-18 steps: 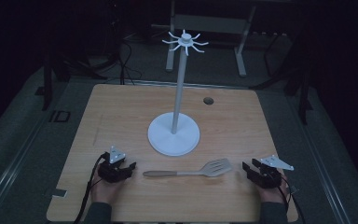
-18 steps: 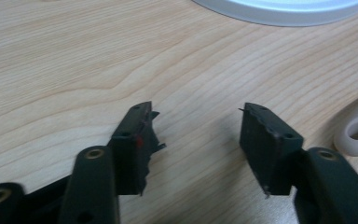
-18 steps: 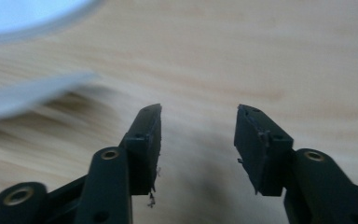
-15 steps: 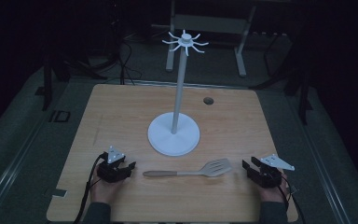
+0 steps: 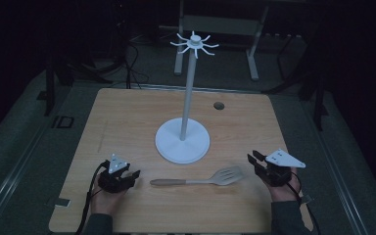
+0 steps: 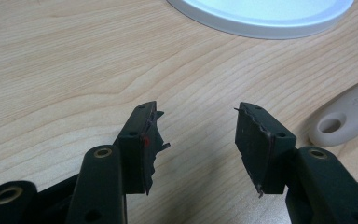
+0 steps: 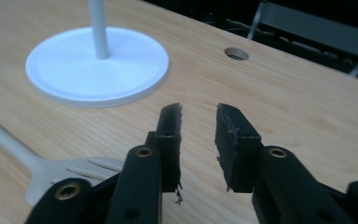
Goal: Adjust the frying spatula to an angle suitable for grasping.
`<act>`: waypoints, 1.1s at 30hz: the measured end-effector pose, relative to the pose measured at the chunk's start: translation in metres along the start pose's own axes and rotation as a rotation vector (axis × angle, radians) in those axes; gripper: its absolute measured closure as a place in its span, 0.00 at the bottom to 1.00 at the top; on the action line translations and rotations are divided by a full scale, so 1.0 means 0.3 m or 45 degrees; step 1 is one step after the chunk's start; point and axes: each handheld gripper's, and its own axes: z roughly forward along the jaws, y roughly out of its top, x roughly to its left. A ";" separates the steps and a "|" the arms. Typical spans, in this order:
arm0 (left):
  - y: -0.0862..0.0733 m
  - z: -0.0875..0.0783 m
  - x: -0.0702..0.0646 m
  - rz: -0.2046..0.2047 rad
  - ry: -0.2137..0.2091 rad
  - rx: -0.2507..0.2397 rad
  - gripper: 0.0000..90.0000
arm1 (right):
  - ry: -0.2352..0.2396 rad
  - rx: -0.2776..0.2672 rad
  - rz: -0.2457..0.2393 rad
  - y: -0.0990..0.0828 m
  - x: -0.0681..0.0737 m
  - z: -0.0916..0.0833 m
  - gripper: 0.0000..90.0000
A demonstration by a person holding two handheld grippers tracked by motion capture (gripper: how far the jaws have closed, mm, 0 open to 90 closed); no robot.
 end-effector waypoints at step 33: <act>0.000 -0.002 -0.018 0.079 0.029 0.050 0.53 | 0.337 0.441 -0.465 0.034 0.283 0.232 0.89</act>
